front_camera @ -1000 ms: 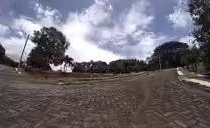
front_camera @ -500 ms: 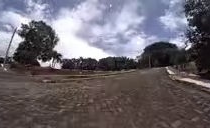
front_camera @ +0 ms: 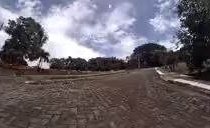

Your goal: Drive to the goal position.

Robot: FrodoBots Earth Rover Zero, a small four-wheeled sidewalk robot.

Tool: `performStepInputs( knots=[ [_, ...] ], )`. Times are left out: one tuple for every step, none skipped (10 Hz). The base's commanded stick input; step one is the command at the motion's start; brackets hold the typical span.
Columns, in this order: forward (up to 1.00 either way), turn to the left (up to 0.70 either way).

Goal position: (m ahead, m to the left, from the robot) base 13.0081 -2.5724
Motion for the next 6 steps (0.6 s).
performStepInputs(
  knots=[
    [1.00,-0.27],
    [1.00,-0.27],
    [1.00,-0.27],
    [1.00,-0.12],
    [1.00,0.00],
    [1.00,0.00]
  ],
)
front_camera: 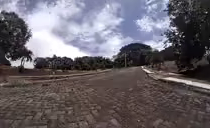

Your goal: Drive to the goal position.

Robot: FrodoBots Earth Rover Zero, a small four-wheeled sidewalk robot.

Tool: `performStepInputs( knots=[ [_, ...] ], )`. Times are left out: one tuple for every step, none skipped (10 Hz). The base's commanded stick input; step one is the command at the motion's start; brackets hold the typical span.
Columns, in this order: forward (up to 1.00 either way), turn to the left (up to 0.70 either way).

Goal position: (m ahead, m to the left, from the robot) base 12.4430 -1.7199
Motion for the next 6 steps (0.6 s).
performStepInputs(
  knots=[
    [1.00,-0.14],
    [1.00,-0.27],
    [1.00,-0.27],
    [1.00,-0.27],
    [1.00,-0.27],
    [1.00,-0.11]
  ],
)
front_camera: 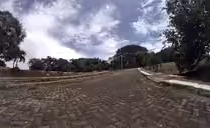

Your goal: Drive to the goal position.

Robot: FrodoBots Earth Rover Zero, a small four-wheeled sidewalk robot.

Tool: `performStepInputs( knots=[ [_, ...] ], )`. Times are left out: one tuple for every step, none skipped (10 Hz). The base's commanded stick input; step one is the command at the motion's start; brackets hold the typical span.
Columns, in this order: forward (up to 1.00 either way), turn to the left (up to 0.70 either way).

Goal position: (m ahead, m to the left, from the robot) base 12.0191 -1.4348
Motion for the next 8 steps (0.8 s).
performStepInputs(
  knots=[
    [1.00,0.00],
    [1.00,0.00],
    [1.00,0.00],
    [1.00,0.00],
    [1.00,0.00],
    [1.00,-0.15],
    [1.00,-0.27],
    [1.00,-0.27]
  ],
)
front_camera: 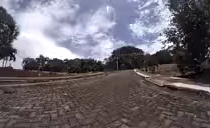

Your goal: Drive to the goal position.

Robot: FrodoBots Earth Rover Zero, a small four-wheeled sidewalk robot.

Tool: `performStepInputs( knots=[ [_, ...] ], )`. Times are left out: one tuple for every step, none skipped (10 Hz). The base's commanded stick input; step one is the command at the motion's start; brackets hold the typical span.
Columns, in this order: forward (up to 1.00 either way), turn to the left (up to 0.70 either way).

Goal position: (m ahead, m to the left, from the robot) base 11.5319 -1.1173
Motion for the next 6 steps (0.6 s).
performStepInputs(
  knots=[
    [1.00,-0.27],
    [1.00,-0.27],
    [1.00,-0.03],
    [1.00,0.00],
    [1.00,0.00],
    [1.00,0.00]
  ],
)
